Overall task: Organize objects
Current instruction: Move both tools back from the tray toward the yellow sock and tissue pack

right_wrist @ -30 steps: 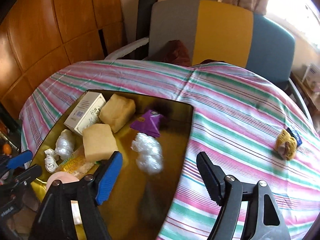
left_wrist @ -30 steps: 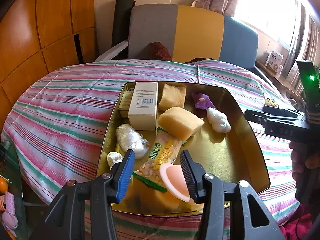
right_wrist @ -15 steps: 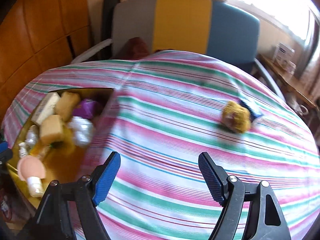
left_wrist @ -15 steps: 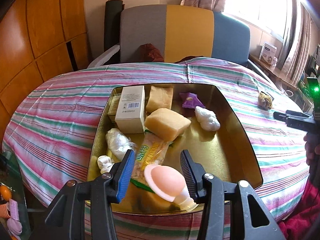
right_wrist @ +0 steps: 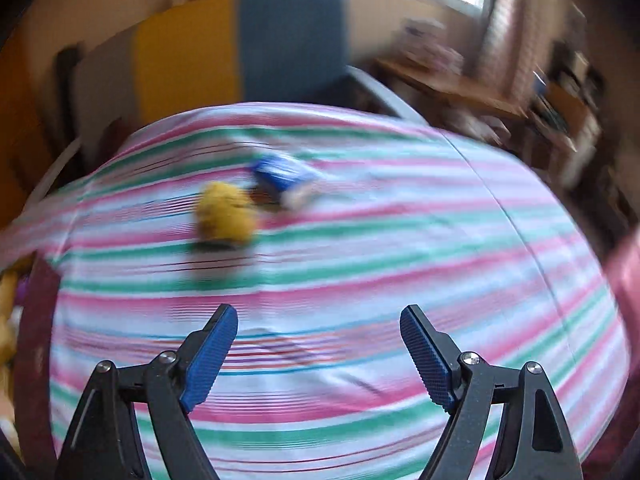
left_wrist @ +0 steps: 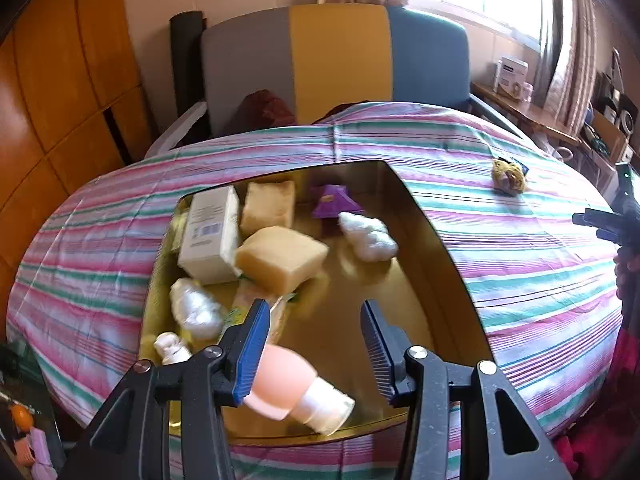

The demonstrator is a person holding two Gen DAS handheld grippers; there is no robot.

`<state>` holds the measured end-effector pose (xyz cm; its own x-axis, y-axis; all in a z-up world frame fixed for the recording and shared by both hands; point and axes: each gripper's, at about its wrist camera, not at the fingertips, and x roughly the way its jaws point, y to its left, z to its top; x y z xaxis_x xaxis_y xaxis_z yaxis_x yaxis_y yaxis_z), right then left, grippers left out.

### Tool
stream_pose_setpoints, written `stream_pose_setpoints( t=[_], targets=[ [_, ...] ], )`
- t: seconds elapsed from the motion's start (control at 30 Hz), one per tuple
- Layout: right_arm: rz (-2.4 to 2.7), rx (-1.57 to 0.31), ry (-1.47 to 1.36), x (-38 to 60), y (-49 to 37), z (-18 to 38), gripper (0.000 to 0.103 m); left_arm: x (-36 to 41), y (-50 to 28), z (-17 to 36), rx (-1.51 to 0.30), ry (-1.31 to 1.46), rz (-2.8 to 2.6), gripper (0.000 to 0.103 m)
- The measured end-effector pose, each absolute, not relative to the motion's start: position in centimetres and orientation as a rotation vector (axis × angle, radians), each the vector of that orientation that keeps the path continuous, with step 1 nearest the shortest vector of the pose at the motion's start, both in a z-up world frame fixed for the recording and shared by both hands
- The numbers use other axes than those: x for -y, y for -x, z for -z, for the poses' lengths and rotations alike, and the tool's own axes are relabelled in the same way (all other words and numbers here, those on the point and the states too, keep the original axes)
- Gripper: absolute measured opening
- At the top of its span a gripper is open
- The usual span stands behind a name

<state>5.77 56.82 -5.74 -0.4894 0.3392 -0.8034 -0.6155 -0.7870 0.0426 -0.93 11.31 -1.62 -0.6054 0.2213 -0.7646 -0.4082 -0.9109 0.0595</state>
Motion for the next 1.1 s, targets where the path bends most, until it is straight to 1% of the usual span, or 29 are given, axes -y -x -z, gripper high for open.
stream_pose_setpoints(
  t=[0.13, 0.23, 0.53, 0.97, 1.1],
  targets=[
    [-2.171, -0.576, 1.098, -59.4, -6.8, 6.0, 0.084, -13.1, 1.0, 1.5, -0.347, 1.141, -2.492, 0.048],
    [-2.156, -0.656, 1.095, -60.0, -7.1, 6.0, 0.087, -14.5, 0.9, 1.2, -0.372, 1.123, -2.471, 0.048],
    [-2.154, -0.678, 1.103, -59.7, -6.7, 5.9, 0.090, -19.0, 0.8, 0.6, -0.424, 1.074, -2.400, 0.048],
    [-2.155, -0.799, 1.057, -60.6, -7.3, 5.3, 0.092, -25.8, 1.6, 1.3, -0.455, 1.085, -2.279, 0.048],
    [-2.156, -0.832, 1.041, -60.8, -7.5, 5.2, 0.092, -28.0, 2.2, 1.9, -0.440, 1.115, -2.233, 0.048]
  ],
)
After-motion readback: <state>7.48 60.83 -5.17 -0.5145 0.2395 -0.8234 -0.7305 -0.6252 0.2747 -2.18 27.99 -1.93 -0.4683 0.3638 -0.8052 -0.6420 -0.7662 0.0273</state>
